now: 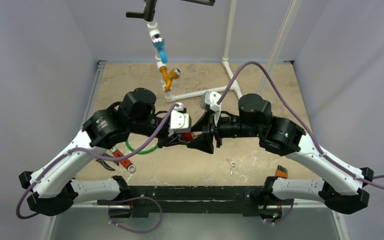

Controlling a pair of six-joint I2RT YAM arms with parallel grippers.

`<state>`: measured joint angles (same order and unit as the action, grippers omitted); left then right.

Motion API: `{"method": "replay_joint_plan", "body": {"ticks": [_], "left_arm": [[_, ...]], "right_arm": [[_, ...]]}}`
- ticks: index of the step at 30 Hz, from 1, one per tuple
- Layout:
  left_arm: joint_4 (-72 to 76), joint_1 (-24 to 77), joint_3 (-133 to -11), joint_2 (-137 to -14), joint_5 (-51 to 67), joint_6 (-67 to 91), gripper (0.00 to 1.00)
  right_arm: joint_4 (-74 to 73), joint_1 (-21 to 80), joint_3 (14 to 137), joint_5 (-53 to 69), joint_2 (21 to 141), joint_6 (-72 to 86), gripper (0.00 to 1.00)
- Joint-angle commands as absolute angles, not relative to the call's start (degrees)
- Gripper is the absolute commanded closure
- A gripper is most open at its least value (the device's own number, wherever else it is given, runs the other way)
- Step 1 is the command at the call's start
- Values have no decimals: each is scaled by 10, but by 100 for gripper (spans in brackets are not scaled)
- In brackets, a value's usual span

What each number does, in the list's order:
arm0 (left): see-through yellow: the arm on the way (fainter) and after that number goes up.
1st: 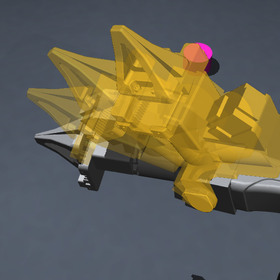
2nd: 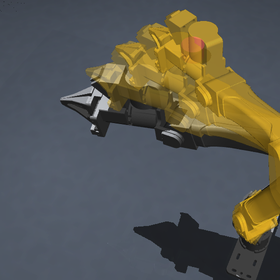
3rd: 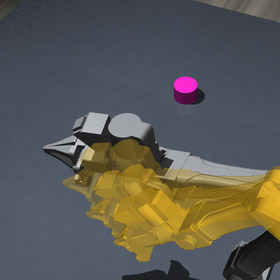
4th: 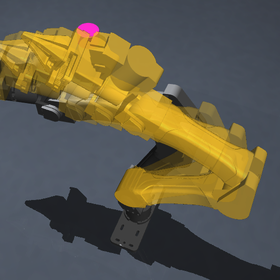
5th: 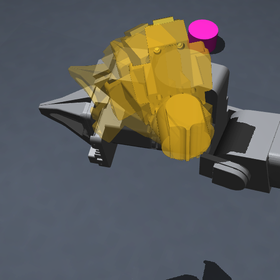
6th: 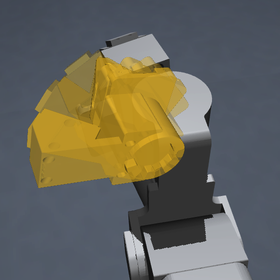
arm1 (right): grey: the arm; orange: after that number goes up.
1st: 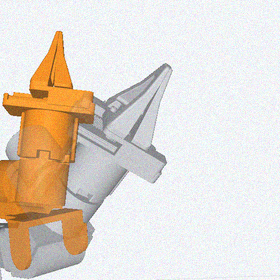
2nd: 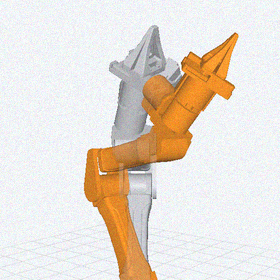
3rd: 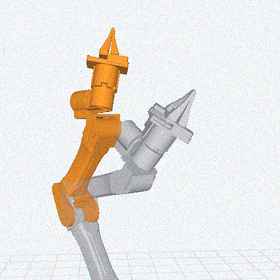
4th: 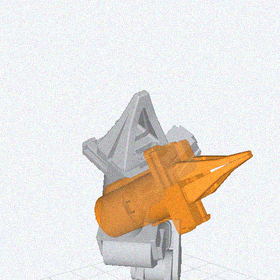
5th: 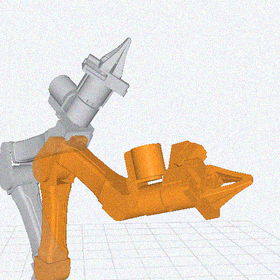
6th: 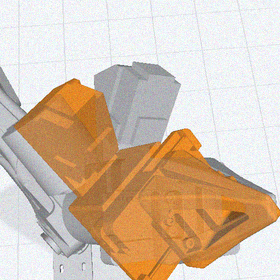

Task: Unlock with the key
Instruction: Unlock the lock.

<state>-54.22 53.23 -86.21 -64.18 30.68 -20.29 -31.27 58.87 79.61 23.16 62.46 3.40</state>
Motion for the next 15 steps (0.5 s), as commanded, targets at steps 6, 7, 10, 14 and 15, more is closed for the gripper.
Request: {"method": "replay_joint_plan", "body": {"ticks": [6,7,10,14,15], "left_arm": [[-474,488,-825,-610,329,-115,100],[-471,483,-820,-607,332,-109,100],[-459,471,-806,-597,332,-91,100],[-446,467,-800,-593,318,-78,100],[-443,467,-800,-594,315,-76,100]], "right_arm": [[-293,588,843,117,580,24,39],[-290,587,842,96,575,23,40],[-275,587,830,-11,563,29,55],[-267,587,813,-129,573,27,93],[-270,587,811,-158,582,21,99]]}}
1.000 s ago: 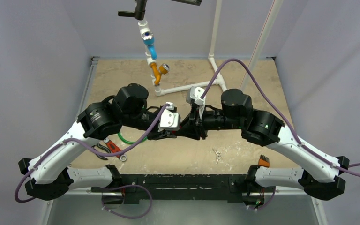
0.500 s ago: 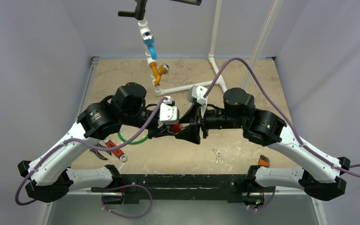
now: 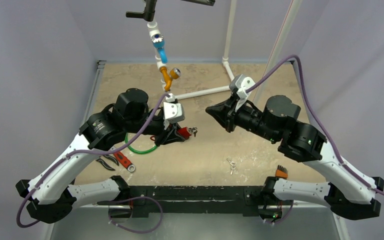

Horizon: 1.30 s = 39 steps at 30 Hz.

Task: Unlock with the key
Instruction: Unlock the lock.

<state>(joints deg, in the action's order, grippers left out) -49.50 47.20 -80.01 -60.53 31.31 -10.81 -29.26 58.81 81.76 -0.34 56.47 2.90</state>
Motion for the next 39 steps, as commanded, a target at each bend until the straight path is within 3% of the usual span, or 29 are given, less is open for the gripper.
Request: {"method": "replay_joint_plan", "body": {"ticks": [1,10,19,39], "left_arm": [[-439,467,-800,-595,314,-72,100],[-411,467,-797,-608,258,-23,100],[-402,467,-793,-620,241,-11,100],[-388,466,-798,-625,233,-6,100]], "right_arm": [[-269,587,810,-175,594,9,100],[-237,602,794,-223,640,3,100],[-211,659,774,-356,650,-52,100],[-156,750,748,-403,685,-57,100]]}}
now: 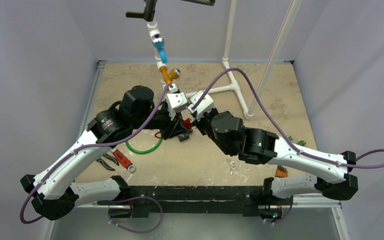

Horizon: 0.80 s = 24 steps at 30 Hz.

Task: Unlock with the key
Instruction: Unlock the lock.

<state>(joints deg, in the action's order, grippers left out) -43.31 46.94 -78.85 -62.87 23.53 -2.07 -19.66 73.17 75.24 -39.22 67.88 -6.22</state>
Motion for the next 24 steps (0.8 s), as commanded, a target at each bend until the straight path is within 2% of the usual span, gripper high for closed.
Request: {"method": "replay_joint_plan", "body": {"ticks": [1,11,24], "left_arm": [[-386,466,-799,-625,233,-6,100],[-372,456,-808,-624,227,-5,100],[-371,416,-802,-596,237,15,100]], "right_arm": [[-153,755,748,-405,688,-54,100],[-126,807,741,-430,723,-17,100],[-168,814,721,-406,721,19,100]]}}
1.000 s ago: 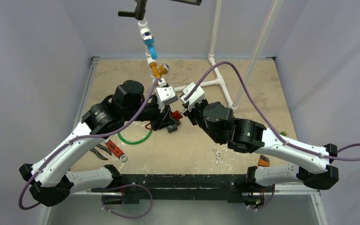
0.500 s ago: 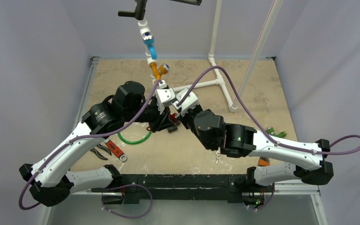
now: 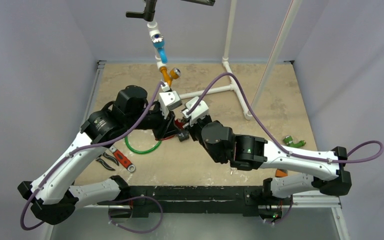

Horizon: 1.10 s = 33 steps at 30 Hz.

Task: Unlock with the key
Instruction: Unlock the lock.

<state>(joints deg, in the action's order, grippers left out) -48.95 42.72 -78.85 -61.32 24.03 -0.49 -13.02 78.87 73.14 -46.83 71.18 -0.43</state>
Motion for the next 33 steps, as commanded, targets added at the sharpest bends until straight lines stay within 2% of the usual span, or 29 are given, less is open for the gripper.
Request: {"method": "replay_joint_plan", "body": {"ticks": [1,7,13,21,26,33], "left_arm": [[-371,416,-802,-596,239,14,100],[-384,416,-795,-589,241,3,100],[-401,418,-771,-583,244,-55,100],[-425,432,-749,-586,246,-72,100],[-444,463,-766,-605,241,-73,100],[-520,538,-808,-646,199,-122,100]], "right_arm": [[-168,816,719,-402,720,19,100],[-202,813,719,-425,685,18,100],[-204,787,715,-418,612,3,81],[-180,774,689,-426,554,-39,74],[-135,774,667,-400,547,-46,82],[-143,761,636,-467,542,3,93]]}}
